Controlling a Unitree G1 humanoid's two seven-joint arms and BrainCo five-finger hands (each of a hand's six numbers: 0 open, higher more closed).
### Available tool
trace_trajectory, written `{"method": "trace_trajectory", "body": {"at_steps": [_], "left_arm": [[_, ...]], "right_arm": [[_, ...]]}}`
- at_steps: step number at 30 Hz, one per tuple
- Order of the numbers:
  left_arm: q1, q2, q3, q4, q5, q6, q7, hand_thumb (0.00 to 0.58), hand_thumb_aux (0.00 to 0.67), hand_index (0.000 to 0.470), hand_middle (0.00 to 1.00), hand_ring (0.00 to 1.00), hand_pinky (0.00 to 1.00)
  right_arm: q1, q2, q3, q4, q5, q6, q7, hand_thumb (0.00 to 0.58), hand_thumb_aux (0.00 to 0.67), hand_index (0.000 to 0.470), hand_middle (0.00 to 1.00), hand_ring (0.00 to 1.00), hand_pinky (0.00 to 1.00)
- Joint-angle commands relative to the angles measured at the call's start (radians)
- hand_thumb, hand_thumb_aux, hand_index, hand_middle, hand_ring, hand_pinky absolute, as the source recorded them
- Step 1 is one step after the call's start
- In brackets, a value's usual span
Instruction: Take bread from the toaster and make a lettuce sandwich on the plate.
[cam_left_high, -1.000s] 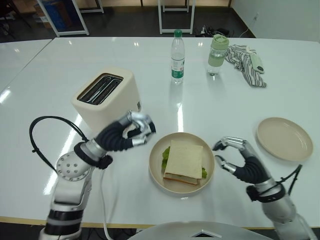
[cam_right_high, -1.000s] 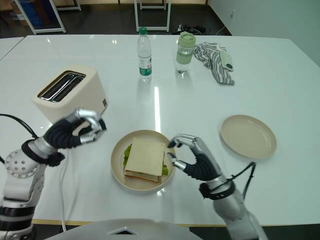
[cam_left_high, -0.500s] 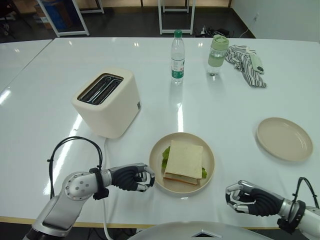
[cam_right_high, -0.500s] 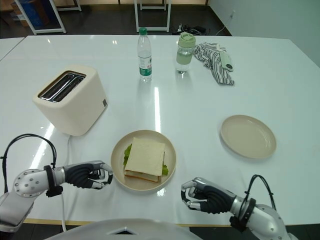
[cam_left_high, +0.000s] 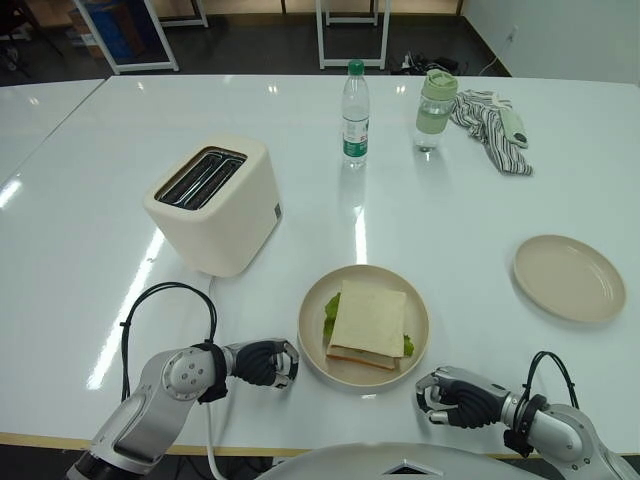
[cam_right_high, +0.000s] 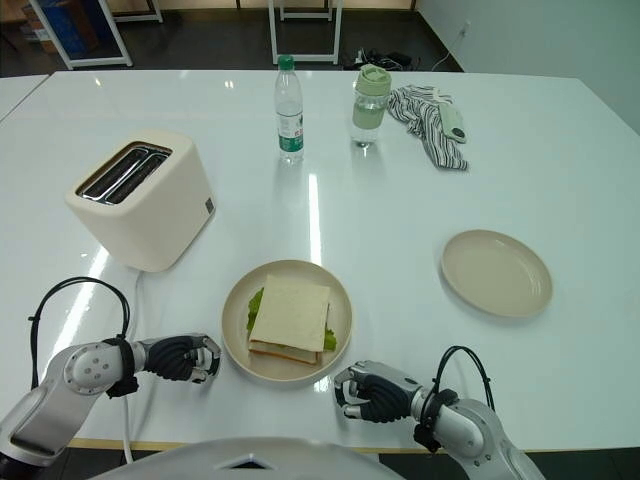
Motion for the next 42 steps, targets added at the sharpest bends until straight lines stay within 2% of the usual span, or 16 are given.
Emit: {"method": "trace_trajectory", "body": {"at_steps": [1, 9, 14, 19, 22, 23, 24, 25, 26, 27, 28, 29, 30, 33, 36, 42], "left_arm": [[-0.028, -0.025, -0.052, 0.01, 0.024, 0.009, 0.0, 0.58, 0.67, 0.47, 1.0, 1.0, 1.0], [-0.171, -0.122, -0.172, 0.143, 0.177, 0.1, 0.057, 0.58, 0.67, 0.47, 1.0, 1.0, 1.0], [-0.309, -0.188, -0.225, 0.292, 0.249, 0.135, 0.1, 0.58, 0.67, 0.47, 1.0, 1.0, 1.0], [-0.485, -0.284, -0.253, 0.547, 0.26, 0.081, 0.179, 0.58, 0.67, 0.47, 1.0, 1.0, 1.0], [-0.552, -0.321, -0.252, 0.687, 0.27, 0.009, 0.278, 0.58, 0.662, 0.464, 1.0, 1.0, 1.0], [-0.56, -0.327, -0.245, 0.706, 0.269, -0.01, 0.312, 0.578, 0.633, 0.444, 1.0, 1.0, 1.0], [-0.562, -0.329, -0.235, 0.712, 0.269, -0.034, 0.351, 0.552, 0.523, 0.367, 1.0, 1.0, 1.0], [-0.562, -0.334, -0.223, 0.714, 0.267, -0.058, 0.392, 0.458, 0.363, 0.254, 0.97, 0.97, 0.97], [-0.561, -0.341, -0.209, 0.709, 0.267, -0.068, 0.438, 0.0, 0.0, 0.0, 0.75, 0.75, 0.75], [-0.553, -0.35, -0.189, 0.692, 0.261, -0.065, 0.47, 0.0, 0.0, 0.0, 0.58, 0.58, 0.58], [-0.532, -0.355, -0.163, 0.653, 0.243, -0.059, 0.486, 0.0, 0.0, 0.0, 0.0, 0.0, 0.0], [-0.506, -0.357, -0.139, 0.604, 0.226, -0.048, 0.495, 0.0, 0.0, 0.0, 0.0, 0.0, 0.0], [-0.471, -0.366, -0.104, 0.537, 0.206, -0.035, 0.513, 0.0, 0.0, 0.0, 0.0, 0.0, 0.0], [-0.395, -0.419, 0.01, 0.381, 0.142, -0.031, 0.602, 0.0, 0.0, 0.0, 0.0, 0.0, 0.0], [-0.398, -0.515, 0.108, 0.42, 0.013, -0.169, 0.712, 0.0, 0.0, 0.0, 0.0, 0.0, 0.0], [-0.39, -0.707, 0.195, 0.505, -0.207, -0.389, 0.807, 0.0, 0.0, 0.0, 0.0, 0.0, 0.0]], "right_arm": [[-0.043, 0.032, 0.058, 0.046, -0.091, 0.027, -0.006, 0.58, 0.67, 0.47, 1.0, 1.0, 1.0], [-0.224, 0.088, 0.122, 0.165, -0.267, 0.047, -0.066, 0.58, 0.67, 0.47, 1.0, 1.0, 1.0], [-0.377, 0.131, 0.138, 0.324, -0.306, 0.026, -0.146, 0.58, 0.67, 0.47, 1.0, 1.0, 1.0], [-0.534, 0.195, 0.153, 0.524, -0.327, -0.002, -0.288, 0.58, 0.67, 0.47, 1.0, 1.0, 1.0], [-0.561, 0.223, 0.147, 0.531, -0.329, -0.021, -0.37, 0.58, 0.67, 0.47, 1.0, 1.0, 1.0], [-0.56, 0.23, 0.145, 0.523, -0.326, -0.026, -0.386, 0.58, 0.67, 0.47, 1.0, 1.0, 1.0], [-0.553, 0.231, 0.142, 0.512, -0.325, -0.026, -0.396, 0.58, 0.67, 0.47, 1.0, 1.0, 1.0], [-0.541, 0.23, 0.137, 0.499, -0.323, -0.026, -0.405, 0.58, 0.67, 0.47, 1.0, 1.0, 1.0], [-0.521, 0.225, 0.127, 0.478, -0.321, -0.024, -0.416, 0.58, 0.67, 0.47, 1.0, 1.0, 1.0], [-0.5, 0.218, 0.116, 0.456, -0.317, -0.023, -0.424, 0.568, 0.573, 0.402, 1.0, 1.0, 1.0], [-0.476, 0.211, 0.102, 0.429, -0.289, -0.03, -0.418, 0.503, 0.426, 0.299, 0.24, 0.24, 0.24], [-0.453, 0.203, 0.087, 0.401, -0.252, -0.039, -0.403, 0.464, 0.37, 0.26, 0.0, 0.0, 0.0], [-0.424, 0.191, 0.068, 0.363, -0.2, -0.052, -0.38, 0.0, 0.0, 0.0, 0.0, 0.0, 0.0], [-0.343, 0.185, -0.025, 0.248, 0.034, -0.088, -0.324, 0.0, 0.0, 0.0, 0.0, 0.0, 0.0], [-0.315, 0.242, -0.13, 0.17, 0.214, -0.091, -0.353, 0.0, 0.0, 0.0, 0.0, 0.0, 0.0], [-0.363, 0.435, -0.234, 0.164, 0.224, 0.061, -0.549, 0.0, 0.0, 0.0, 0.0, 0.0, 0.0]]}}
